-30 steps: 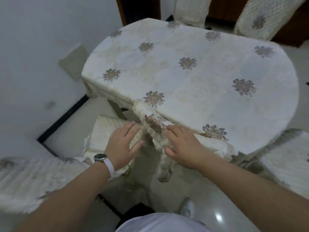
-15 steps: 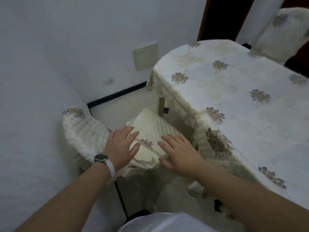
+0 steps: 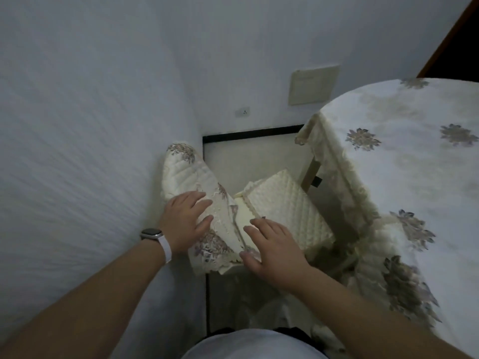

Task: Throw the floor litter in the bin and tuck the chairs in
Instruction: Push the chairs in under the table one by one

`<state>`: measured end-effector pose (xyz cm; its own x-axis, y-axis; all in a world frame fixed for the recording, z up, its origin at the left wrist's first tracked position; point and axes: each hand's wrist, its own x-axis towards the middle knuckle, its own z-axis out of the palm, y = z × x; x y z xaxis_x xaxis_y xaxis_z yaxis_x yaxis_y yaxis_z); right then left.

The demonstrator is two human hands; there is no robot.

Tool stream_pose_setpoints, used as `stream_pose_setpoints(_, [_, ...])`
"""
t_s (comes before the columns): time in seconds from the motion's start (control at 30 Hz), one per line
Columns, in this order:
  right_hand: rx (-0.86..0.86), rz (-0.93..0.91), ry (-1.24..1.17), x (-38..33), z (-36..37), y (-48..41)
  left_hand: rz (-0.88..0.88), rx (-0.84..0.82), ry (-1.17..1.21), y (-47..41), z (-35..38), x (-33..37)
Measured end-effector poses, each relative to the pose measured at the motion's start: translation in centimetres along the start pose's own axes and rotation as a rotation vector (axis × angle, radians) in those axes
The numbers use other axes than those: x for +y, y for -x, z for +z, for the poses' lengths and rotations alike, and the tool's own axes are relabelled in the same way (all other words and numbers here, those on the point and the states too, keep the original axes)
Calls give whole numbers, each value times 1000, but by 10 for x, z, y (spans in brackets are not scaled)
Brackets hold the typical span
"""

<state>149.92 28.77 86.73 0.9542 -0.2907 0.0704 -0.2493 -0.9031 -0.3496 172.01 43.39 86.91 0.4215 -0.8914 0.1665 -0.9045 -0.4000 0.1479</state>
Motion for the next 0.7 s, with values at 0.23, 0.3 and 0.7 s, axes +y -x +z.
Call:
stream_pose_setpoints(0.23, [-59, -167, -164, -20, 28, -43, -119, -74, -62, 31, -15, -26])
stream_pose_setpoints(0.3, [-65, -195, -198, -27, 38, -53, -124, -98, -50, 36, -14, -29])
stream_pose_setpoints(0.7, [-213, 26, -315, -64, 77, -87, -74, -118, 66, 51, 17, -45])
